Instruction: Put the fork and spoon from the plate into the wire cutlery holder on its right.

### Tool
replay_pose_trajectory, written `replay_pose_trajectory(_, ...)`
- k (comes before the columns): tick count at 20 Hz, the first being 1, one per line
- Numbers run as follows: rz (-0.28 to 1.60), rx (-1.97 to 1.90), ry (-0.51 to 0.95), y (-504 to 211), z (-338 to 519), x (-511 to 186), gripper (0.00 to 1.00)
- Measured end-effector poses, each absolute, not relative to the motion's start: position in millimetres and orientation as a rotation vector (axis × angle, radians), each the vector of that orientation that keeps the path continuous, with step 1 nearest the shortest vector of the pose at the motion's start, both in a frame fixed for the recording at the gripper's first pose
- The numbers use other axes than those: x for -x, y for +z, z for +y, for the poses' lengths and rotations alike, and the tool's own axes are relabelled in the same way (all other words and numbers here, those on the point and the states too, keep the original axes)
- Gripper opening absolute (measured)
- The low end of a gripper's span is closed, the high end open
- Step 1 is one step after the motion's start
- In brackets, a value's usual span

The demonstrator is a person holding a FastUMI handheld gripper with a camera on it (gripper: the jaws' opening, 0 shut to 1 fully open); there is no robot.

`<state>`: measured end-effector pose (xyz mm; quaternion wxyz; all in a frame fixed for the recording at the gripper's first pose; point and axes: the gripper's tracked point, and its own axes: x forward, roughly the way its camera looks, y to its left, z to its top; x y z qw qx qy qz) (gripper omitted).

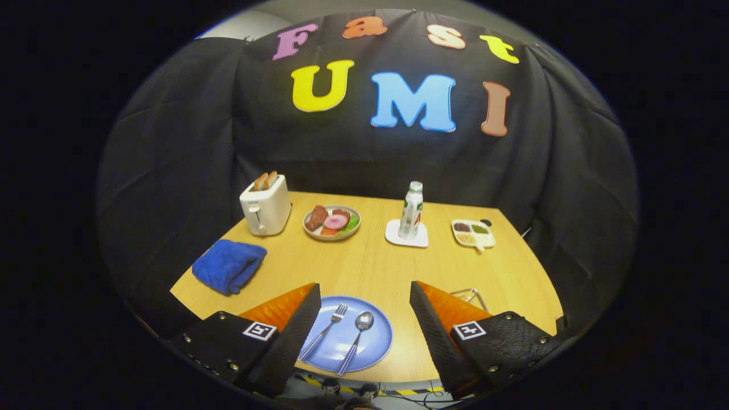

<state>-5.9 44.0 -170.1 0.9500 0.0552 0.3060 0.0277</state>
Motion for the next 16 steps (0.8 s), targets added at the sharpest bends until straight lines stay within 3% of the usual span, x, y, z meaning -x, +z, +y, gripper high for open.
replay_pose_trajectory(12, 1.057, -0.157, 0.041, -285.1, 70.3, 36.2, 0.96)
replay_pose_trajectory(16, 1.197, -0.175, 0.046, -311.3, 79.4, 42.2, 0.92)
